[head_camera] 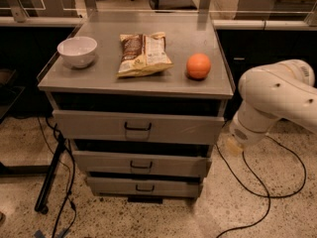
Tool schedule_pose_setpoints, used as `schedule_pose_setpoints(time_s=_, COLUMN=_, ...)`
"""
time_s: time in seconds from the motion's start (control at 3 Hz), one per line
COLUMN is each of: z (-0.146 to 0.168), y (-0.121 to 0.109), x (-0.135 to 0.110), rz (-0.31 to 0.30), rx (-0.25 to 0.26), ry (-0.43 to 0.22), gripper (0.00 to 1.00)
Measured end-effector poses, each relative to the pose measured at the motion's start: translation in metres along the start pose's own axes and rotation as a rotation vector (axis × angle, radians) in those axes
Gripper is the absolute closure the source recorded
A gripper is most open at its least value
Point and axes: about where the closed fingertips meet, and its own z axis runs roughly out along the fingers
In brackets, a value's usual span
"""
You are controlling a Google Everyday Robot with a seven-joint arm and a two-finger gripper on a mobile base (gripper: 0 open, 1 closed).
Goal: Close top drawer
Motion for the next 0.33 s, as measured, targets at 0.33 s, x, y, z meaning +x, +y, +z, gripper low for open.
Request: schedule_pose_setpoints(time_s=0.33, z=-0.0027, y=0.0073, x=0.0107, rz=0.001, rx=-0.028, ry=0.029, gripper=0.82)
